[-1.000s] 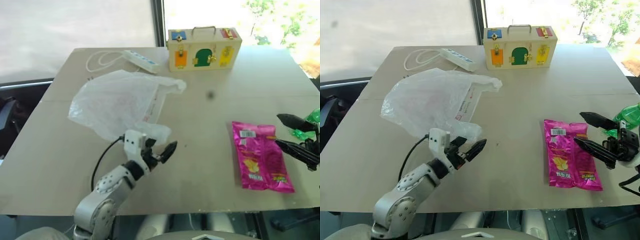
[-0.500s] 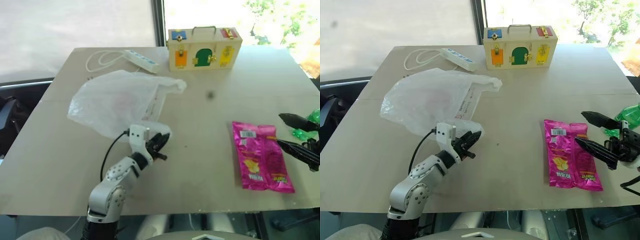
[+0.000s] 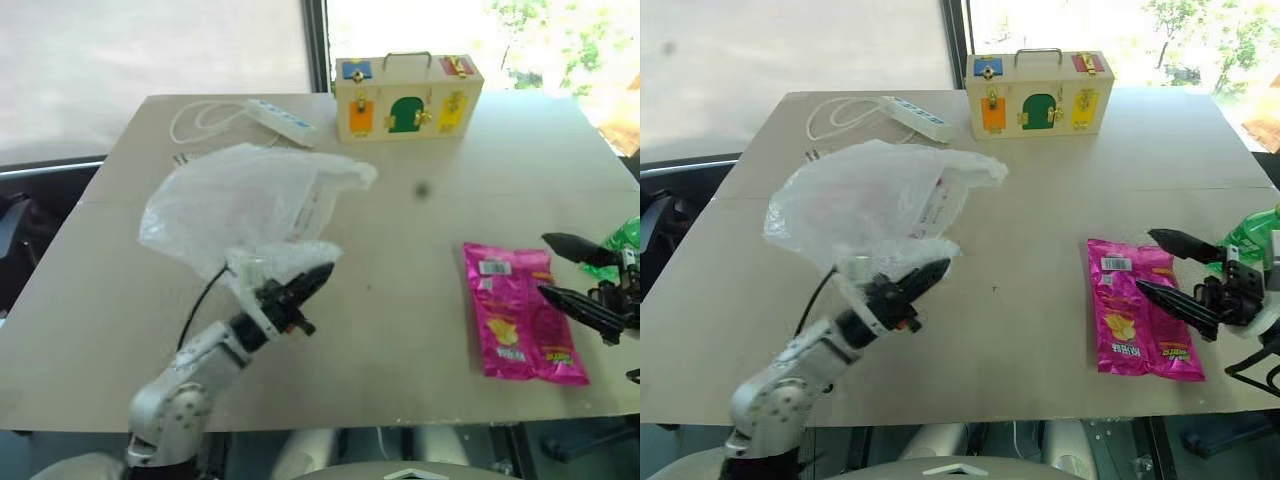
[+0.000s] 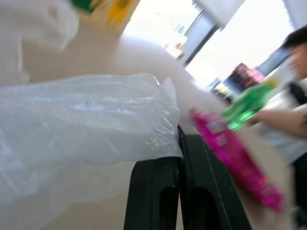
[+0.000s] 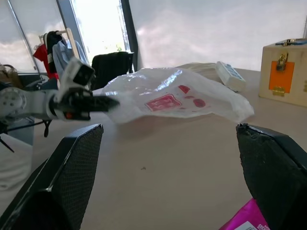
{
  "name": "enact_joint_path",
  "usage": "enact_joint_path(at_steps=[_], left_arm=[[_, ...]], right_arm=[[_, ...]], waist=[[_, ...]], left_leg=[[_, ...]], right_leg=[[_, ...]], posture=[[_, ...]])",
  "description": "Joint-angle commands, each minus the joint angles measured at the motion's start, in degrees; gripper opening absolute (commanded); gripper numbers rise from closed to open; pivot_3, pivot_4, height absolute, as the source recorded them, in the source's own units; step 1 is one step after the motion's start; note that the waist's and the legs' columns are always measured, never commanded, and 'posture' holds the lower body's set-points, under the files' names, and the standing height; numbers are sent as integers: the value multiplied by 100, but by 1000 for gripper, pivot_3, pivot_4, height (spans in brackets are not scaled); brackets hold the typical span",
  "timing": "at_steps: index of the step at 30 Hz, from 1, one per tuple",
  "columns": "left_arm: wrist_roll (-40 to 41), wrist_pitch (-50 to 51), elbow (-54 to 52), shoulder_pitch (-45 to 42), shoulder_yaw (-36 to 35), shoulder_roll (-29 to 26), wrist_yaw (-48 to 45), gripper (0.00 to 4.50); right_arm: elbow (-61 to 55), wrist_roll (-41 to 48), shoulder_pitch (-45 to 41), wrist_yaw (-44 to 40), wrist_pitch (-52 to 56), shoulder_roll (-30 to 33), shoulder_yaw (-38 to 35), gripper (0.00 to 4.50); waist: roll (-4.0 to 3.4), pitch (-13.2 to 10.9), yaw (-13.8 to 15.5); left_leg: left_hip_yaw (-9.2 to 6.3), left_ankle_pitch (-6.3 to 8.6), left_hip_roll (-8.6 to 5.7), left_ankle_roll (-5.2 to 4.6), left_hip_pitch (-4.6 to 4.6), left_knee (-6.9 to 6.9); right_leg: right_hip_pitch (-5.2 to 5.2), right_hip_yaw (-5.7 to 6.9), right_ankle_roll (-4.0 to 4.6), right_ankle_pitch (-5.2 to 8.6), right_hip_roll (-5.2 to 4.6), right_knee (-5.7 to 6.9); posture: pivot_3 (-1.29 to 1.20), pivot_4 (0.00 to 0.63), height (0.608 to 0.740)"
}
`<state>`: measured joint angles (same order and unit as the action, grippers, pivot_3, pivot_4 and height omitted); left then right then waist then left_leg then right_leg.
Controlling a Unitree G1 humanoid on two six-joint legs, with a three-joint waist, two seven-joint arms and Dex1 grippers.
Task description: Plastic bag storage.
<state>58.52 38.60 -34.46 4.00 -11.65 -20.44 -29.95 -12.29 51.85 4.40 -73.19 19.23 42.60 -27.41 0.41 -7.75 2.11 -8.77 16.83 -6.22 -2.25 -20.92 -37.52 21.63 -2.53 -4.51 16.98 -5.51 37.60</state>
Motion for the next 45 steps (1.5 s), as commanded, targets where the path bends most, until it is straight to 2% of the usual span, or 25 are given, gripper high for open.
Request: enact_joint_path(at_steps=[1,5,10,15,19,24,28,31,38,45], left_arm=[[523,-141,-331,82,-803,-487,-100,125],[916,-406,-588,506,-1427,-715,-147,125],[1467,-593,-936,1036,-1617,-699,-130,125],[1326,-841,-998,1532,-1590,-643,-302,125],[1179,-1026,-932,1745,-1528,-625,-406,125],[1017,-1139,-885,1702,-1289,-603,-489,125],[938,-1185,-836,1732,-1182,-639,-593,125],[840,-1214,-799,1770,-1127,-645,-687,0],[628,-1305,-826,1832,-918,-591,-807,0],[202,-1468,-756,1726,-549,-452,-845,0]], right_arm=[[98,-552,15,268,-162,-50,247,4500],[360,-961,-68,809,189,94,436,4500],[841,-1135,-216,1120,652,361,394,4500],[1428,-1486,-280,1157,717,665,368,4500],[1718,-2061,1,1216,934,1104,660,4500],[1346,-1601,399,720,1913,1261,876,4500],[1108,-1379,328,890,2284,1034,903,4500],[1016,-1265,186,1084,2574,857,924,3649],[956,-977,-125,1357,2961,518,805,151],[823,-438,-668,1783,3605,109,740,62]], waist=[[-1,0,-14],[-2,0,-55],[-1,-1,-72],[-3,-2,-115],[-2,-2,-114],[-3,0,-125],[9,3,-129],[14,3,-138],[13,1,-132],[8,-5,-128]], left_leg=[[1,0,1,1,1,0],[10,0,2,2,3,2],[14,0,0,1,3,2],[15,0,7,2,5,8],[24,1,6,1,5,8],[27,1,15,2,8,10],[28,5,32,8,8,9],[32,9,42,14,12,10],[36,10,41,15,9,11],[36,10,42,14,9,14]], right_leg=[[0,-1,0,0,2,2],[2,-9,0,0,3,-1],[0,-10,1,0,0,-8],[-1,-10,1,1,5,-6],[-1,-16,1,0,4,-11],[-6,-16,1,0,9,-15],[-7,-16,2,0,23,-20],[-7,-22,2,0,36,-20],[-3,-27,2,0,35,-24],[-1,-28,2,0,35,-24]], posture=[[0,150,740],[0,150,740],[0,150,740],[0,150,740],[0,150,740],[0,150,740],[0,150,740],[0,150,740],[0,150,740],[0,150,740]])
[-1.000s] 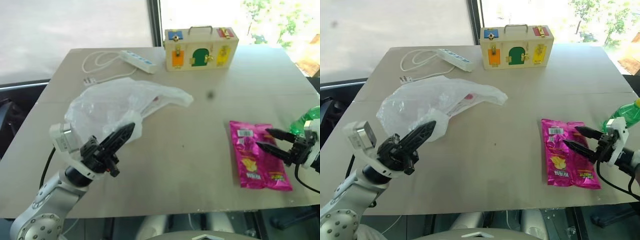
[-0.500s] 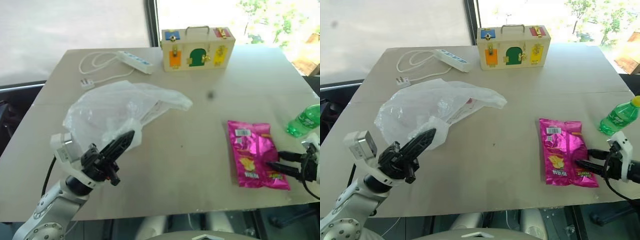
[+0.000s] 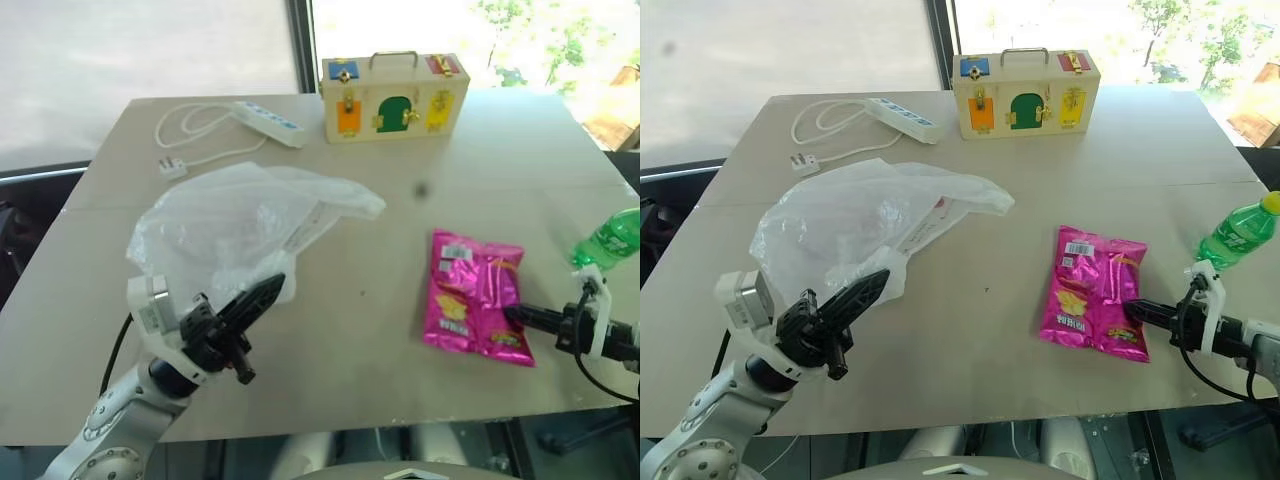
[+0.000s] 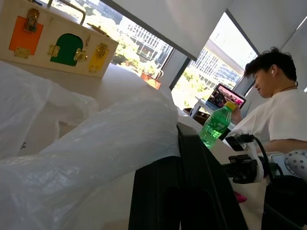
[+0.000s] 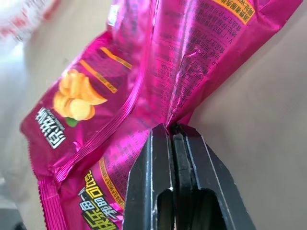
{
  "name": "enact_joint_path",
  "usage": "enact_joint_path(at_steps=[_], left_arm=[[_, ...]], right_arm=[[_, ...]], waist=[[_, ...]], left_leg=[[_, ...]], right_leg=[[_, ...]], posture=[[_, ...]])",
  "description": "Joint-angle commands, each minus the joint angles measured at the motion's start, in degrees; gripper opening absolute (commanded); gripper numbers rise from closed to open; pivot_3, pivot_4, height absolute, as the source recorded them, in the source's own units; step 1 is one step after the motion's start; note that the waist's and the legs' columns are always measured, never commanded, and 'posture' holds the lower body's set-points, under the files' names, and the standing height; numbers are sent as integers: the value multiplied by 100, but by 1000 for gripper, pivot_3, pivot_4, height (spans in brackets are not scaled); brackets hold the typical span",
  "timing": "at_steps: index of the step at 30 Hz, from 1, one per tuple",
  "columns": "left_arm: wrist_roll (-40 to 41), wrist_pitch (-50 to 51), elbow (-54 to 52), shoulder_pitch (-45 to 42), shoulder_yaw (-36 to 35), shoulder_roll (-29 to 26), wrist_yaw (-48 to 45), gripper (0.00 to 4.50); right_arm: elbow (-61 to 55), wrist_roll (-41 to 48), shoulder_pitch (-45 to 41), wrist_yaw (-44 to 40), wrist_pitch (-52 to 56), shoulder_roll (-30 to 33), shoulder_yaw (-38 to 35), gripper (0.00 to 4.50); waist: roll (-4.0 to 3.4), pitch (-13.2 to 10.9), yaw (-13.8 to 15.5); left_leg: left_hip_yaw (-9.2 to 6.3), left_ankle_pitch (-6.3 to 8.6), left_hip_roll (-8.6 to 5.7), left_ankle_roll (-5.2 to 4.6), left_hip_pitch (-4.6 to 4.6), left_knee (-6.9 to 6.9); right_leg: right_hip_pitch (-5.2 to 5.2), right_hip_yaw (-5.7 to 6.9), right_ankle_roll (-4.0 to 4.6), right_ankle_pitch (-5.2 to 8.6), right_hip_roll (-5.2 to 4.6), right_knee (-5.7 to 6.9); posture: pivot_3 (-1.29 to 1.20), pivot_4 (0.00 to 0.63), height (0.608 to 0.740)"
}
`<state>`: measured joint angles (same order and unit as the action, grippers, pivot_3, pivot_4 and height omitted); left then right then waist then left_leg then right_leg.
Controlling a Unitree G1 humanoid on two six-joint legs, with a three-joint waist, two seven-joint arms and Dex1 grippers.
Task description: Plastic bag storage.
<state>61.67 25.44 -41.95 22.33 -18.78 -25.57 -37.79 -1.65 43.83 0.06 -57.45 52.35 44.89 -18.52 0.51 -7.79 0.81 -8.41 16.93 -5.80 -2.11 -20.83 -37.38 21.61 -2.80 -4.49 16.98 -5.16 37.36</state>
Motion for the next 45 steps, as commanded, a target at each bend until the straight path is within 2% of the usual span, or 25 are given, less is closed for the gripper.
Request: enact_joint_path(at_steps=[1,4,8,11,14,17,20,23,29,32,37,45], left_arm=[[-174,-161,73,-287,312,107,-64,0],[-664,-152,590,-1353,1108,352,-76,0],[-1457,-396,1998,-3112,1998,888,-471,0],[-1809,-591,3125,-4165,2431,1310,-1050,0],[-2165,-786,4126,-4931,2795,1605,-1732,0],[-2280,-693,4553,-5278,3136,1658,-2513,0],[-2223,-265,4415,-5294,3559,1329,-3423,0],[-2267,-157,4312,-5193,3585,1008,-3756,0],[-2062,-443,4377,-4999,2419,1047,-2926,0],[-1708,-267,3831,-4752,1828,1110,-2307,0],[-2125,-776,2772,-3581,1691,996,-1892,0],[-2215,-1224,1883,-2253,1672,1066,-1506,0]], right_arm=[[-232,467,-370,325,407,-207,-190,62],[-144,891,-786,518,745,-345,-445,62],[334,1792,-1378,964,1276,-301,-1382,62],[406,2120,-1477,1225,1448,-193,-1877,62],[129,2482,-1386,1618,1554,-200,-2289,62],[-170,2831,-1260,1980,1523,-280,-2612,62],[-396,3212,-1171,2356,1455,-358,-2846,62],[-574,3399,-1007,2521,1407,-371,-2895,62],[-880,3747,-333,2293,1591,-202,-2765,62],[-949,4523,62,1876,2123,176,-2778,62],[-1224,4879,756,922,2629,822,-2702,62],[-1737,4505,1315,420,2438,761,-1993,62]], waist=[[-4,-3,3],[-11,-9,70],[-14,-10,154],[-8,-11,161],[-3,-10,115],[-3,-10,10],[-3,-10,-76],[-4,-10,-114],[-4,-9,-101],[-4,-10,-101],[-3,-9,-104],[0,-11,50]], left_leg=[[0,0,0,0,-1,0],[-4,0,-4,0,-2,-3],[-4,-1,-14,-1,-6,-8],[-4,-1,-12,-2,-21,-18],[-9,0,-9,-4,-42,-17],[-5,2,-9,-8,-54,-17],[-6,3,-7,-11,-83,-36],[-8,3,-6,-11,-92,-65],[-9,2,-7,-11,-89,-100],[-7,3,-9,-12,-91,-103],[-3,7,-6,-17,-91,-87],[-8,8,-5,-18,-85,-98]], right_leg=[[0,0,0,0,0,0],[-1,9,0,-1,-2,2],[1,12,-1,-3,14,5],[7,14,-3,-4,17,4],[18,26,-2,-4,15,-12],[28,29,-3,-4,11,1],[54,28,-3,-4,4,26],[68,28,-3,-4,3,38],[62,20,-25,-18,4,58],[62,17,-27,-20,3,54],[61,15,-27,-19,4,32],[49,23,-27,-25,-1,35]], posture=[[0,150,740],[0,150,740],[0,150,740],[0,150,740],[0,150,740],[0,150,740],[0,150,740],[0,150,740],[0,150,740],[0,150,740],[0,150,740],[0,150,740]])
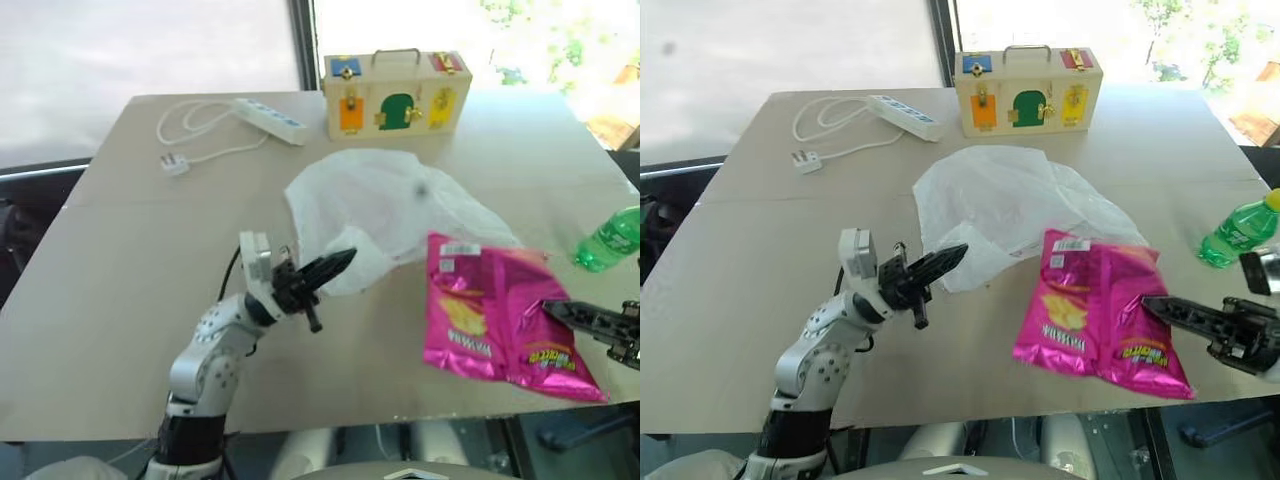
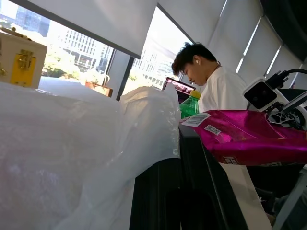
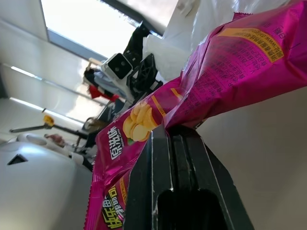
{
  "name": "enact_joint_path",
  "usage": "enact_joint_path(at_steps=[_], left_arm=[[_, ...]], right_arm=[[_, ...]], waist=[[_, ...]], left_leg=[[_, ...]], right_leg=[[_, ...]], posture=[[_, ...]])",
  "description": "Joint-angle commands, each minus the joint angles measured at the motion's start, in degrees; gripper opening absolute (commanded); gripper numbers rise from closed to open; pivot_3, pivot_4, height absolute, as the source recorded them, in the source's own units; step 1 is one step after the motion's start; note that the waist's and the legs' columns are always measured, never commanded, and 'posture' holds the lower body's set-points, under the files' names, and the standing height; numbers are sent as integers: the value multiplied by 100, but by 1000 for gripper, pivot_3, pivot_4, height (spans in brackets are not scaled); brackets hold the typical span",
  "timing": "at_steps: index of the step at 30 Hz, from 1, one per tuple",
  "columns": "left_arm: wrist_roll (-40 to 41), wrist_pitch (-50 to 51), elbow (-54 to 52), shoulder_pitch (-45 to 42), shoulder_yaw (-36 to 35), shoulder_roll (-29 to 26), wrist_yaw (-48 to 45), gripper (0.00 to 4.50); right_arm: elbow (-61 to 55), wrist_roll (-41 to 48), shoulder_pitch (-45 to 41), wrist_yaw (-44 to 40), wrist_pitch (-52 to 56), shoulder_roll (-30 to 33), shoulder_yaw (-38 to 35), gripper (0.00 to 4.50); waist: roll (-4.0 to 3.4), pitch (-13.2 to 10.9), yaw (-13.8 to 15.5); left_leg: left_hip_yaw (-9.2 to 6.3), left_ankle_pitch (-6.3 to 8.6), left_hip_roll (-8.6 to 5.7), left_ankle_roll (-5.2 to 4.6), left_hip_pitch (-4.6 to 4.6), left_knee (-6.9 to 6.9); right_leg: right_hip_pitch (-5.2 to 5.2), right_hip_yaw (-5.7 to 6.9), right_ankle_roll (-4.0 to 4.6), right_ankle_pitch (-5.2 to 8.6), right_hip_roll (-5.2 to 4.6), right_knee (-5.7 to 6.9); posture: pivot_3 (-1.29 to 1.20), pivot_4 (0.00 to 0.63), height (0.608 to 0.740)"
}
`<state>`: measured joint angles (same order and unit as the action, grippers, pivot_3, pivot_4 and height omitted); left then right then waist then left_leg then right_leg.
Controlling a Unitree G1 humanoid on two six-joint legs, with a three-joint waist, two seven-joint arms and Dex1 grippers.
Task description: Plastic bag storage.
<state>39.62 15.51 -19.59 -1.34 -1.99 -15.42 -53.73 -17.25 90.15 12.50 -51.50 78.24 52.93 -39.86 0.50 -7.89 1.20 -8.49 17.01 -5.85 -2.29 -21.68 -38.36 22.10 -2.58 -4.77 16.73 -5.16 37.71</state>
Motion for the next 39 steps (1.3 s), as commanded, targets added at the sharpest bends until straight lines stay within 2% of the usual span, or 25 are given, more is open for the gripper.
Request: enact_joint_path(at_steps=[1,7,16,22,25,27,28,32,35,37,39], left_arm=[[-15,-301,-425,193,35,77,90,0],[-8,-587,-700,586,294,42,-123,0],[-270,-1075,-479,831,483,-329,-696,0],[-383,-1258,-339,784,619,-491,-974,0],[-426,-1345,-280,713,642,-480,-983,0],[-415,-1378,-239,655,638,-481,-976,0],[-426,-1400,-216,634,644,-481,-978,0],[-494,-1498,-137,575,683,-489,-1025,0],[-510,-1532,-26,441,786,-426,-1062,0],[-535,-1562,78,319,873,-390,-1119,0],[-530,-1557,206,136,926,-345,-1154,0]], right_arm=[[-122,-264,61,-157,-253,-79,226,62],[420,-916,-421,-43,-767,-237,713,62],[914,-1500,-1111,197,-1130,-602,1229,62],[1739,-2149,-2412,956,-1685,-1688,1865,62],[1769,-2978,-2714,1191,-2362,-2145,2288,62],[1860,-3990,-2917,1449,-3326,-2490,2772,62],[1934,-4219,-3023,1554,-3578,-2689,2872,62],[1994,-4299,-3380,1997,-3935,-3489,2783,62],[1865,-3910,-3870,2411,-3770,-4297,2805,62],[1821,-3944,-4051,2373,-3654,-4566,3017,62],[1996,-4363,-4271,2285,-3601,-4637,3499,62]], waist=[[1,0,22],[1,-1,16],[0,0,-12],[-5,0,-84],[-11,1,-67],[-10,1,-51],[-11,1,-52],[-11,1,-81],[-12,1,-156],[-14,0,-213],[-16,3,-219]], left_leg=[[0,0,0,0,0,0],[5,0,-2,0,-1,-2],[4,0,0,0,-1,2],[9,0,2,1,6,5],[9,0,3,2,2,6],[7,0,2,2,-8,6],[8,0,1,2,-8,5],[11,-1,-2,2,-15,5],[11,-1,-1,3,-15,5],[11,-4,0,8,-13,6],[9,-5,0,9,-12,5]], right_leg=[[-2,1,0,0,0,-1],[-1,-4,-4,-2,0,-7],[0,-3,-3,-2,1,-9],[3,-12,-2,-3,5,-4],[12,-11,-1,-3,6,-2],[20,-7,-1,-3,6,-4],[26,-8,-1,-3,5,-3],[37,-10,-1,-3,5,1],[44,-10,-1,-3,7,8],[47,-12,0,-4,9,17],[47,-10,0,-4,11,18]], posture=[[0,150,740],[0,150,740],[0,150,740],[0,150,740],[0,150,740],[0,150,740],[0,150,740],[0,150,740],[0,150,740],[0,150,740],[0,150,740]])
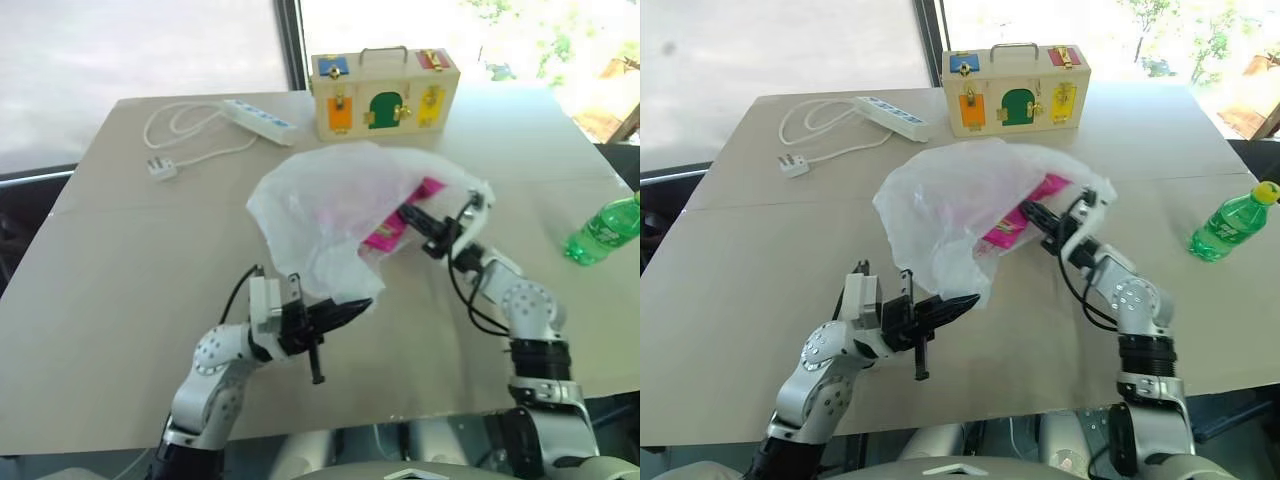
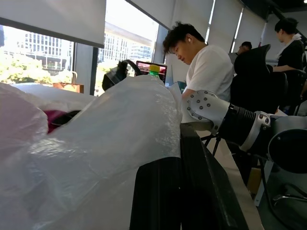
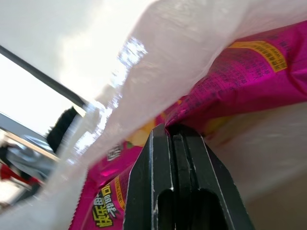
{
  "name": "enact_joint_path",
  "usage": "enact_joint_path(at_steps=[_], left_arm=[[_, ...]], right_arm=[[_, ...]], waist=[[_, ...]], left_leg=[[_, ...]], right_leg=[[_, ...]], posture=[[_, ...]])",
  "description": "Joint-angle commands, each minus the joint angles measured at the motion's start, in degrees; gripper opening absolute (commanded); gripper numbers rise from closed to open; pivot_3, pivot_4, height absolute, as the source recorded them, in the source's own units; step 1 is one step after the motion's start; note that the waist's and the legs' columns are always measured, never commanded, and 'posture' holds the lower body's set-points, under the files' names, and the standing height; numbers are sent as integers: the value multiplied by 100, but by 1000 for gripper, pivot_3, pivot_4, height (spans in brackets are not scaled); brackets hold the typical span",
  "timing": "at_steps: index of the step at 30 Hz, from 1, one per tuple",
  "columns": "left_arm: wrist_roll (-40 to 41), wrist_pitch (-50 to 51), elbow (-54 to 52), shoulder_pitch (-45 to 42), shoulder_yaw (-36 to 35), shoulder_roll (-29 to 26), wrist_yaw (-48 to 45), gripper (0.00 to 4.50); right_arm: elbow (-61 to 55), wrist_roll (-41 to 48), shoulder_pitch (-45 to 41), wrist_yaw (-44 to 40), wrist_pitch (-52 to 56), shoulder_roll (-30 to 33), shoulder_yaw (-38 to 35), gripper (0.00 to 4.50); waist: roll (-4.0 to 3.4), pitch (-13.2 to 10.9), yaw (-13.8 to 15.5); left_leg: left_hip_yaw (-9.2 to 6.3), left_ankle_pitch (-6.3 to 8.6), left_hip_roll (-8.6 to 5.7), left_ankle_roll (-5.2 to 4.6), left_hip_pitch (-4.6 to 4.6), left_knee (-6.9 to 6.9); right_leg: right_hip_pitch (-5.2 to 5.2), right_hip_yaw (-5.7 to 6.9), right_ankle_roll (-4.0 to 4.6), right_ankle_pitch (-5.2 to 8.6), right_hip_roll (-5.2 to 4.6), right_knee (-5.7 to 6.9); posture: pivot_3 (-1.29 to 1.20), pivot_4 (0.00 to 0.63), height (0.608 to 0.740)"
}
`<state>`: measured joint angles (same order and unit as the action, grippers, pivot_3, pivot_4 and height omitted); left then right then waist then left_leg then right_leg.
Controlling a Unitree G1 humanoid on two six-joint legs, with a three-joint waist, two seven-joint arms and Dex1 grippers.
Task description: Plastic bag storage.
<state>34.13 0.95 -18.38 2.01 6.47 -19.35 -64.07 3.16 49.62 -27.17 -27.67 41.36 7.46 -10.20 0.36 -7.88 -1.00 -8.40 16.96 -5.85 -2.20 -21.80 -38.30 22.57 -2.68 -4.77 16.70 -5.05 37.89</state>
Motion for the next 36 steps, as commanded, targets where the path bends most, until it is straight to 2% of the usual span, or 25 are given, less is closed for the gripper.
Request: enact_joint_path(at_steps=[1,4,5,7,10,12,15,17,19,24,27,29,31,33,36], left_arm=[[10,-112,178,-313,102,57,-169,0],[15,-146,371,-486,80,78,-217,0],[30,-148,399,-500,62,94,-208,0],[24,-171,440,-506,40,120,-203,0],[21,-216,474,-503,9,188,-130,0],[44,-222,476,-505,-33,232,-67,0],[13,-221,524,-558,-102,262,52,0],[19,-161,550,-655,-181,301,215,0],[102,-66,537,-785,-292,352,401,0],[80,-79,569,-836,-326,424,507,0],[62,-91,584,-829,-319,443,513,0],[23,-109,572,-815,-260,492,552,0],[-6,-114,570,-812,-221,546,586,0],[-29,-130,590,-793,-220,533,555,0],[-14,-119,580,-778,-237,495,533,0]], right_arm=[[414,-865,-573,72,-188,-155,855,62],[1524,-1859,-1127,603,-814,-367,1176,62],[1582,-1922,-1166,450,-879,-390,1225,455],[1416,-1817,-1137,95,-717,-373,1246,902],[778,-1526,-838,-251,-151,70,1025,2254],[388,-1421,-543,-566,124,670,833,3253],[-250,-1540,45,-1313,120,1877,773,4453],[-654,-1794,430,-1753,-219,2588,852,4453],[-1098,-1888,717,-1938,-466,3099,615,4453],[-1139,-2351,382,-1208,-1661,3539,-648,4453],[-1055,-2473,290,-1072,-1848,3607,-816,4453],[-601,-2725,39,-638,-1995,3904,-1329,4453],[13,-2996,255,-350,-1949,4357,-1963,4453],[55,-3021,538,-300,-1855,4489,-2200,4453],[-113,-2978,895,-209,-1734,4503,-2542,4453]], waist=[[-2,2,-11],[-2,2,-98],[-2,2,-101],[-2,2,-107],[-2,2,-122],[-2,2,-109],[-3,2,-9],[-4,2,-10],[-6,1,-25],[-6,1,-79],[0,4,-21],[6,8,33],[7,7,121],[7,7,208],[5,8,169]], left_leg=[[0,0,-2,0,1,0],[9,-1,-7,0,5,-3],[6,-4,-6,5,4,-2],[1,-4,-4,5,4,1],[2,-4,-6,5,-2,2],[-4,-3,-12,2,-5,0],[-8,-2,-17,0,-10,-2],[5,-1,-11,0,-9,1],[11,-1,1,1,-5,2],[16,-1,3,1,7,-2],[16,-1,-4,0,4,-6],[13,-1,1,1,3,-2],[12,-1,-3,1,-3,-2],[11,-1,-11,-1,-9,-3],[15,-1,-5,-1,-7,1]], right_leg=[[0,16,0,0,4,0],[5,20,5,-3,4,7],[7,22,8,-5,6,8],[8,34,8,-5,5,6],[15,41,8,-5,0,6],[13,53,9,-5,-8,3],[11,59,9,-5,-12,-1],[10,49,8,-5,-11,-4],[12,35,9,-6,-16,4],[8,16,13,-14,-8,10],[8,18,7,-17,-3,5],[8,21,8,-17,-4,0],[10,25,8,-17,-4,-1],[10,30,8,-17,-4,-6],[11,25,9,-16,-5,-8]], posture=[[0,150,740],[0,150,740],[0,150,740],[0,150,740],[0,150,740],[0,150,740],[0,150,740],[0,150,740],[0,150,740],[0,150,740],[0,150,740],[0,150,740],[0,150,740],[0,150,740],[0,150,740]])
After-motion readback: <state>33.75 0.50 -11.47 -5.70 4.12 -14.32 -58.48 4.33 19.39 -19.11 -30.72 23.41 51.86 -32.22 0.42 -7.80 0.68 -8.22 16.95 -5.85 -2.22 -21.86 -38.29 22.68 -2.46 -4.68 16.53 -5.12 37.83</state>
